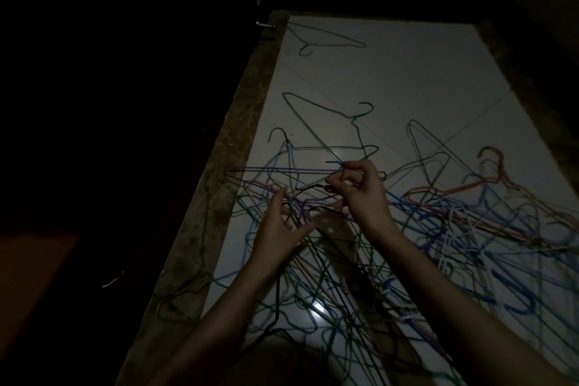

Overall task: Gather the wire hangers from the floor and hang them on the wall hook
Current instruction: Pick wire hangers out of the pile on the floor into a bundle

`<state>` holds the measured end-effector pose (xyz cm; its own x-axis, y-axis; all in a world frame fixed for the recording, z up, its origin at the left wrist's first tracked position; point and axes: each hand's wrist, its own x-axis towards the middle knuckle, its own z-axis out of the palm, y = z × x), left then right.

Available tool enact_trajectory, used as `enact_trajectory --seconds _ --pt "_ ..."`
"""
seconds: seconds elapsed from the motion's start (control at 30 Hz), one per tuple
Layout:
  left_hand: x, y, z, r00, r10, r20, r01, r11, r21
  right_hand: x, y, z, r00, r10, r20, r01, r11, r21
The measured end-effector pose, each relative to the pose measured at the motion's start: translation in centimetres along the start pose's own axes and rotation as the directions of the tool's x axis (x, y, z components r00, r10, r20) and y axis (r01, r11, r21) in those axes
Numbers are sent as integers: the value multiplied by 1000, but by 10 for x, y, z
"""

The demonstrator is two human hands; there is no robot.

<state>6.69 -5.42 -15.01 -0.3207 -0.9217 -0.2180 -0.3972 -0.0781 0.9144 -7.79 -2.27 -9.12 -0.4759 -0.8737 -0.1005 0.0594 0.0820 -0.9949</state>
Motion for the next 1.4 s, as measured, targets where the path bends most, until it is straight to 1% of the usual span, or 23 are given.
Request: enact_trajectory --seconds 0.07,0.17,0.27,0.33,0.43,0.5,0.53,0.57,0.63,0.67,0.73,0.83,0.9,1.0,1.07,1.17,1.3,1.4 --pt "0 3 -5 999 -31 -39 29 998 -53 2 -4 1 1000 -25 7 25 1000 -15" --pt "4 -2 -13 998 -24 -55 18 995 -103 7 -11 3 998 -62 24 63 998 -22" --pt "4 -4 -19 998 -19 -66 12 995 -100 5 -11 7 995 -55 79 57 998 -23" --pt "6 -1 -22 997 -13 -78 3 991 -135 1 -7 8 990 -38 133 42 999 -27" --pt "13 -1 -24 996 -10 -87 -4 986 -165 -5 4 8 987 -8 160 31 990 -139" --pt "15 -2 -23 996 -28 -90 12 986 -169 -12 12 12 983 54 174 -10 970 -242" --pt "16 -3 -22 995 -34 -91 18 985 -169 -16 18 16 973 85 213 -16 953 -304" --pt "16 -3 -21 995 -38 -94 21 985 -170 -19 23 20 958 104 269 -1 934 -358" --pt "15 -3 -21 994 -47 -101 28 983 -182 -23 36 28 925 102 367 83 887 -454" --pt "16 -3 -21 993 -56 -101 36 980 -197 -23 41 31 921 88 380 128 852 -508" --pt "17 -3 -22 992 -86 -89 64 972 -227 -19 48 31 932 68 356 170 787 -594" --pt "17 -3 -24 988 -132 -80 109 964 -242 -15 49 26 925 18 380 232 764 -602" --pt "20 -3 -24 983 -163 -79 139 958 -252 -14 46 21 913 14 407 254 761 -597" --pt "26 -4 -25 976 -197 -93 165 948 -273 -13 45 8 925 34 377 205 792 -576" --pt "26 -4 -27 978 -174 -116 135 950 -282 -9 43 -5 956 43 292 125 836 -534" --pt "23 0 -27 988 -122 -99 85 944 -318 -5 37 -23 985 45 170 29 911 -412" --pt "25 5 -28 995 -56 -79 28 949 -314 -5 26 -33 995 -28 92 54 954 -296" --pt "29 5 -33 992 -67 -108 30 950 -312 -4 24 -35 996 -64 61 80 945 -316"
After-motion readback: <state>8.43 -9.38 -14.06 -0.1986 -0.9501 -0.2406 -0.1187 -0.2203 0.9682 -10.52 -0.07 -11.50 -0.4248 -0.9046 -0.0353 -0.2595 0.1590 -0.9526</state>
